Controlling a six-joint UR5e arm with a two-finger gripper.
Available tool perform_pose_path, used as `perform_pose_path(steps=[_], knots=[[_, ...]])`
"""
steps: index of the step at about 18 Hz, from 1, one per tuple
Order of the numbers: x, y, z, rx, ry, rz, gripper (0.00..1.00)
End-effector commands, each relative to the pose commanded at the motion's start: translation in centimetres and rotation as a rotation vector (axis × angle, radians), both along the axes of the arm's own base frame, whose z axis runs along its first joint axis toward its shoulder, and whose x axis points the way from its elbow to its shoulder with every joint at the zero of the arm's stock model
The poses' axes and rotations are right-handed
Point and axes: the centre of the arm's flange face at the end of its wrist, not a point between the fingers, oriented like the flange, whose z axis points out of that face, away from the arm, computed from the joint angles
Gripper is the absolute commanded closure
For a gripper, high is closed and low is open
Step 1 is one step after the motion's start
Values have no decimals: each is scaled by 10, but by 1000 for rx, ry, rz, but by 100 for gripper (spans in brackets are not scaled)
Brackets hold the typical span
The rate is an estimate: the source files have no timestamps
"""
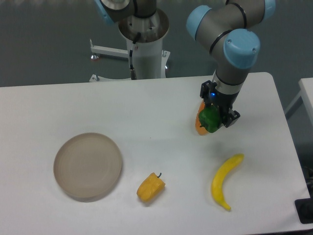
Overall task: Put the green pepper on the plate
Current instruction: 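Lift the green pepper with the gripper away from the orange item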
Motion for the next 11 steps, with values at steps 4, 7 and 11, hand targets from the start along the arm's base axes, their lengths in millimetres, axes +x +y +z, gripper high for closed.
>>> perform_pose_path(steps=[4, 7, 11], knots=[[2, 4, 5, 6, 4, -2, 75], [12, 14, 6, 8, -3, -5, 75], [66, 42, 3, 3, -15, -19, 75]])
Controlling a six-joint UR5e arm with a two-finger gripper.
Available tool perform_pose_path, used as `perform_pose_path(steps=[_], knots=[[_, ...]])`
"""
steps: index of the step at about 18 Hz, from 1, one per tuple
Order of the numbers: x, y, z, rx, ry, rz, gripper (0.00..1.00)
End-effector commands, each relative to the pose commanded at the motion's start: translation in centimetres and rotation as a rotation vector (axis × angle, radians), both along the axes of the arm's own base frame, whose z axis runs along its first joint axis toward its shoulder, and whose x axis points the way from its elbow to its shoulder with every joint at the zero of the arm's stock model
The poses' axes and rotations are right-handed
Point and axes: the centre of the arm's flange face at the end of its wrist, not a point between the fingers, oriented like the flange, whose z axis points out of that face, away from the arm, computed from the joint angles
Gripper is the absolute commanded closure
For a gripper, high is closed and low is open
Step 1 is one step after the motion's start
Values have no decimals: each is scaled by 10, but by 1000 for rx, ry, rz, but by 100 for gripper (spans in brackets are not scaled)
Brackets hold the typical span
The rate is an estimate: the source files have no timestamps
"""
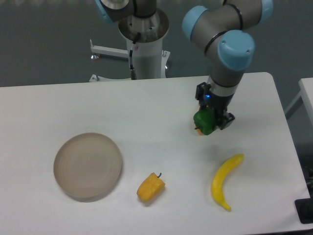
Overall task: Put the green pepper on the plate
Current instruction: 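Lift the green pepper with the gripper away from the orange item, then carry the green pepper over the plate and lower it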
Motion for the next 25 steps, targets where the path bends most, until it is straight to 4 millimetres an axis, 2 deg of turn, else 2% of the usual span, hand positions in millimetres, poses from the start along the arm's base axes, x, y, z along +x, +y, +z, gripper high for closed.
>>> perform_pose_path(steps=[4, 8, 11, 15, 20, 22, 23, 25], knots=[[73, 37, -3, 7, -15, 29, 76], [136, 69, 1, 90, -35, 6, 75], [176, 84, -14, 78, -63, 16, 75], [232, 121, -54, 102, -64, 29, 75], [262, 132, -83, 69, -79, 21, 73], [269, 137, -89, 63, -81, 17, 66], [278, 138, -93, 58, -83, 5, 58], [280, 139, -93, 64, -81, 0, 18]])
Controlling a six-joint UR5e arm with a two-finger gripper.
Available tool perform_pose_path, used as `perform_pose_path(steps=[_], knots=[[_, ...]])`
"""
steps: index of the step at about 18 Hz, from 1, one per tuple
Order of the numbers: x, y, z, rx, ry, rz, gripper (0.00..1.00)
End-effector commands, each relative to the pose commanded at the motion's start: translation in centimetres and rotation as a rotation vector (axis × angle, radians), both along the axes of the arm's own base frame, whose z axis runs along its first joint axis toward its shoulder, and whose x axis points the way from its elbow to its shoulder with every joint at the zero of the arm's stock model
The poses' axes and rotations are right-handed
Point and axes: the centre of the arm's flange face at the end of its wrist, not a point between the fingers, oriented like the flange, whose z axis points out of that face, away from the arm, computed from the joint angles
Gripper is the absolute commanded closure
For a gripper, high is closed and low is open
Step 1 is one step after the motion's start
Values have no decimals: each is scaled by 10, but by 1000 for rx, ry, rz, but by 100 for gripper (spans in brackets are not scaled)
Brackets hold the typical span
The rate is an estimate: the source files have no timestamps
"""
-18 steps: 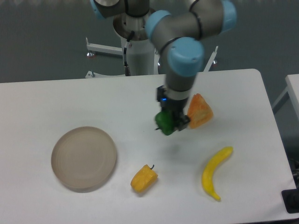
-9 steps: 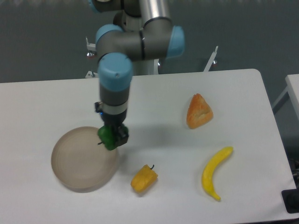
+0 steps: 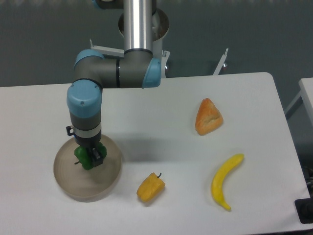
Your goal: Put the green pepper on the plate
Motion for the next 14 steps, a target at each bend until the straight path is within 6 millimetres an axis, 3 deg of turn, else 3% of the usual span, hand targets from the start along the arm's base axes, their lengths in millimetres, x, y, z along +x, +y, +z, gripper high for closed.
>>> perform_pose_path(steps=[1, 7, 9, 10, 12, 14], knots=[[2, 0, 0, 6, 2, -3, 0], [4, -3, 6, 8, 11, 7, 0], [2, -5, 25, 33, 18, 22, 0], [-7, -8, 35, 46, 24, 36, 0], [-50, -19, 62, 81, 46, 100, 0], [-107, -36, 86, 104, 62, 181, 0]])
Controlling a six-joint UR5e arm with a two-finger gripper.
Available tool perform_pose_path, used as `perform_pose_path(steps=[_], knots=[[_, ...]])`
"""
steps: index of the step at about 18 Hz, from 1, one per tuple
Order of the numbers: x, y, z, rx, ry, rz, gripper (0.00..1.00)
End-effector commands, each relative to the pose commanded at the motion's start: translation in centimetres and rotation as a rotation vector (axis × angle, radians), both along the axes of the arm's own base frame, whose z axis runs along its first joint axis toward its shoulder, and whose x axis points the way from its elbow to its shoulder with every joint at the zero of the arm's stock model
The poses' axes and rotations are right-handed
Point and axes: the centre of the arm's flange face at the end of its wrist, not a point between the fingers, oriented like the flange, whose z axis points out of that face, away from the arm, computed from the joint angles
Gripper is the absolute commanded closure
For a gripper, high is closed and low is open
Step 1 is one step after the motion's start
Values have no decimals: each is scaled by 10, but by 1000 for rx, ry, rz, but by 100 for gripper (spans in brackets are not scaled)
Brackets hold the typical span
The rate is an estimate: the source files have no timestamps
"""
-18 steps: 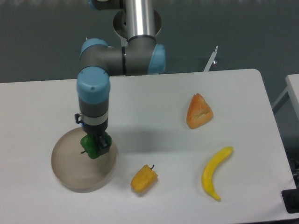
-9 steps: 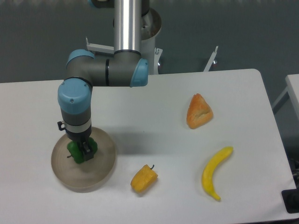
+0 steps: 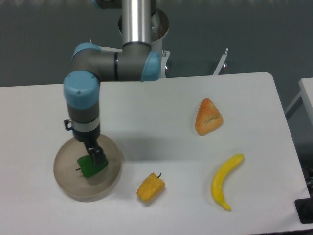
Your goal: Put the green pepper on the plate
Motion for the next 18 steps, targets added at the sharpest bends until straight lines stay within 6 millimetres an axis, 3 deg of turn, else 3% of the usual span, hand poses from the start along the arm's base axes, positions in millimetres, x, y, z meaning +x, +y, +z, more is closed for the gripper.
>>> perform_pose_path(steps=[4, 10, 15, 18], knots=[[-78, -28, 17, 2, 56, 87, 0], [-163, -70, 21, -39, 93, -32, 0], [-207, -101, 17, -160, 83, -198, 0], [-220, -116, 16, -192, 95, -204, 0]])
